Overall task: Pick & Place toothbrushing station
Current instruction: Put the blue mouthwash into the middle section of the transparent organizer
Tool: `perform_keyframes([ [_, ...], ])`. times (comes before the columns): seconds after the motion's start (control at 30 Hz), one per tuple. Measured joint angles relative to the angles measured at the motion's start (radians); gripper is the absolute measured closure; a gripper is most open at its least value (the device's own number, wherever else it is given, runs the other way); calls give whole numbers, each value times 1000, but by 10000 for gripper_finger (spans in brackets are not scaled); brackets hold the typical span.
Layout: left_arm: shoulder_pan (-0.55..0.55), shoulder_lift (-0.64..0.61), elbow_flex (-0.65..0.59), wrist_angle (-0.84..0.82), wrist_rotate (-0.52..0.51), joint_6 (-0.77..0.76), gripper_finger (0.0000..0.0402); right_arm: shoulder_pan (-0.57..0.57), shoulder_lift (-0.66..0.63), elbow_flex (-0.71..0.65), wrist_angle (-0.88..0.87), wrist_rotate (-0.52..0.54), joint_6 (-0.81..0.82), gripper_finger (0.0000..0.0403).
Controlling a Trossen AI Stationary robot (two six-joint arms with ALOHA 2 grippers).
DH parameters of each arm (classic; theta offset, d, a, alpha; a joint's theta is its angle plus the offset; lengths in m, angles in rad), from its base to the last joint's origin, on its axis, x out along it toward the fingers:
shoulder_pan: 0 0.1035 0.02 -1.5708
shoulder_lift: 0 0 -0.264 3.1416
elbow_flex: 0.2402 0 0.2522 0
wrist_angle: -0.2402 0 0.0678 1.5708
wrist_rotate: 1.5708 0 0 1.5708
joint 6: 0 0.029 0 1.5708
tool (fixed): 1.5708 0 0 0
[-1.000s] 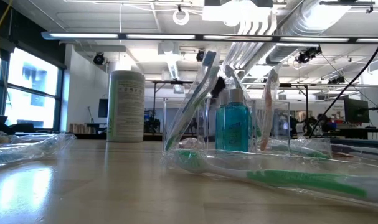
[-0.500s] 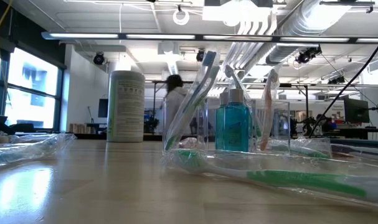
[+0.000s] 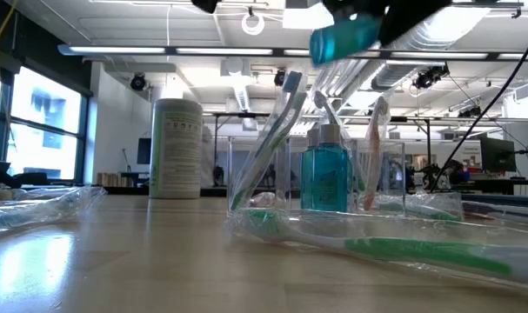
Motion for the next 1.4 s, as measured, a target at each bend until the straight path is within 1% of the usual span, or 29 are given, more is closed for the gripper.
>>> perform_keyframes([
  [0.07,0,2,0,-5,0,-26,84,-4,39,6,-15,45,-1,308],
  [0.2,0,23,1,5,7,-106,84,-2,111,66,-92,111,19,308],
  [0.33,0,66,3,25,13,-159,84,6,152,107,-130,116,23,308],
  [0.37,0,80,0,12,14,-162,84,9,156,116,-140,118,24,308],
  [0.43,0,130,1,39,18,-161,84,15,160,134,-143,118,38,308],
  [0.5,-3,170,-1,40,4,-154,84,20,161,153,-163,116,79,308],
  [0.53,-10,198,-1,66,-19,-136,84,21,161,164,-167,110,98,308],
  [0.6,-26,234,1,90,-108,-83,84,25,157,184,-178,106,137,308],
  [0.63,-40,247,-1,91,-163,-53,84,26,154,190,-188,113,160,308],
  [0.7,-70,272,1,146,-286,11,84,26,152,203,-195,121,204,308],
  [0.8,-121,275,-1,187,-468,104,84,17,152,212,-204,131,266,308],
  [0.9,-172,282,0,215,-614,177,84,3,152,223,-200,219,335,308],
  [0.93,-188,283,0,217,-646,196,84,-3,152,226,-201,246,352,308],
  [1.0,-212,283,0,225,-684,212,84,-14,152,232,-198,274,370,308],
  [1.1,-236,283,0,255,-697,202,84,-25,148,232,-163,291,385,308],
  [1.2,-237,283,0,303,-699,186,84,-29,144,232,-109,301,384,308],
  [1.27,-235,283,0,306,-710,185,84,-29,143,232,-88,301,381,308],
  [1.4,-235,283,0,306,-760,184,84,-29,136,232,-55,304,360,308],
])
